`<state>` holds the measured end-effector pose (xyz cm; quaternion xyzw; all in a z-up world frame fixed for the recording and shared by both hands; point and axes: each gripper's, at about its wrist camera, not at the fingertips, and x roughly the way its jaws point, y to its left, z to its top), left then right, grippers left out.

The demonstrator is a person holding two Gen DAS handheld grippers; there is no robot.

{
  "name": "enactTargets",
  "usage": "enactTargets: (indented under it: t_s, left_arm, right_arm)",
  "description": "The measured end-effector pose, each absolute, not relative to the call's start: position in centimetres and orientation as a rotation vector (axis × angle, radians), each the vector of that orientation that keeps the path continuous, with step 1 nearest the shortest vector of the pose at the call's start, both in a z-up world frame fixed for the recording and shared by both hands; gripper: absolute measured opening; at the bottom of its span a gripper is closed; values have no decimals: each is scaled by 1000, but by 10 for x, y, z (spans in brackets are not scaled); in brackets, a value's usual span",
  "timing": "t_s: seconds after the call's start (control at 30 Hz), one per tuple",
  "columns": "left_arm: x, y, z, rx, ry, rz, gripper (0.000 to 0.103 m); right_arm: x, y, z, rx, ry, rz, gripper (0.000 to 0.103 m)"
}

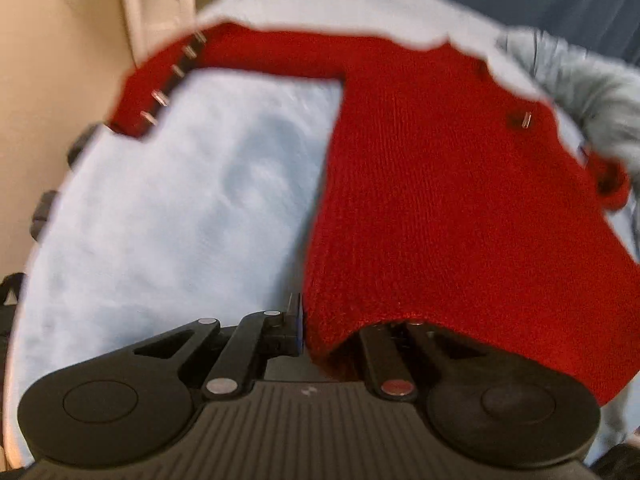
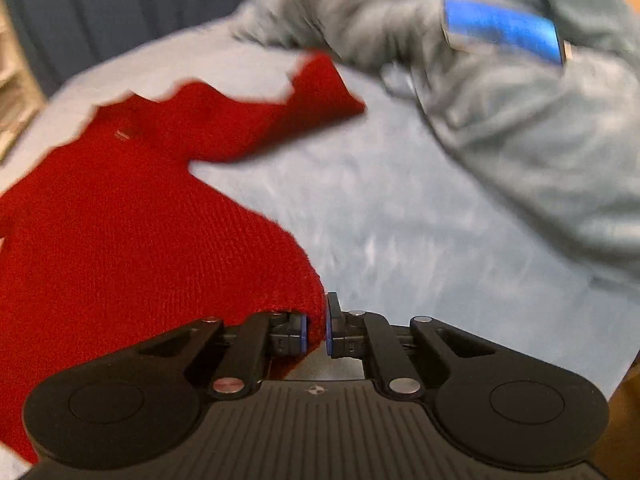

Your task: Fold small clothes

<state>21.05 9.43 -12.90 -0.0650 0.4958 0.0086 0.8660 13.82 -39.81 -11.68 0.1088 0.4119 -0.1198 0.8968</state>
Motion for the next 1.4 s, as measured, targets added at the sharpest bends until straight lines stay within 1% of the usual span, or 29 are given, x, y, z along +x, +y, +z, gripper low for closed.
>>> enactTargets:
  t_s: [0.1, 0.17, 0.23, 0.3, 0.37, 0.43, 0.67, 0.77, 0.83, 0.9, 0.93, 0.97, 1.0, 1.07, 1.27, 1.3, 1.4]
  left_arm:
    - [177, 106, -83, -85, 949, 7, 7]
    - [156, 118, -69, -70, 926, 13, 7]
    - [139, 132, -80, -53, 961, 44, 7]
    - [129, 140, -111, -73, 1046, 63, 7]
    - [125, 135, -136, -52, 1101, 83, 8]
    - [124, 124, -147, -29, 1125, 98, 7]
    - [101, 120, -107, -43, 1031, 40, 8]
    - [93, 113, -112, -9, 1028, 39, 8]
    - [94, 115, -130, -10, 1052, 57, 18]
    - [93, 117, -135, -4, 1065, 99, 56]
    - [89, 120, -131, 1, 1054, 113, 66]
    - [86, 121, -126, 10, 1037, 119, 85]
    - [82, 123, -119, 24, 1019, 130, 96]
    - [76, 130, -104, 41, 958, 143, 96]
    - [98, 146, -75, -31, 866, 185, 98]
    - [107, 148, -72, -38, 856, 197, 102]
    - [136, 154, -67, -48, 823, 227, 103]
  right_arm:
    - [107, -379, -74, 149, 808, -159, 7]
    - [81, -373, -61, 100, 805, -139, 7]
    - [64, -369, -77, 73, 862, -131, 7]
    - [57, -368, -116, 100, 969, -134, 7]
    - [55, -364, -154, 113, 1077, -159, 7]
    - [51, -354, -171, 108, 1113, -154, 7]
    - [34, -353, -134, 93, 1006, -105, 7]
    - [26, -352, -146, 78, 1016, -103, 7]
    - [26, -354, -165, 106, 1065, -105, 9]
    - [25, -354, -172, 141, 1138, -142, 10]
    - [22, -355, -166, 157, 1119, -138, 13]
    - [18, -355, -156, 169, 1104, -125, 23]
    - [15, -356, -147, 179, 1090, -113, 40]
    - [8, -355, -129, 189, 1042, -115, 57]
    - [30, -338, -96, 233, 901, -106, 57]
    - [36, -331, -92, 233, 889, -96, 57]
    - [64, -307, -95, 209, 891, -62, 57]
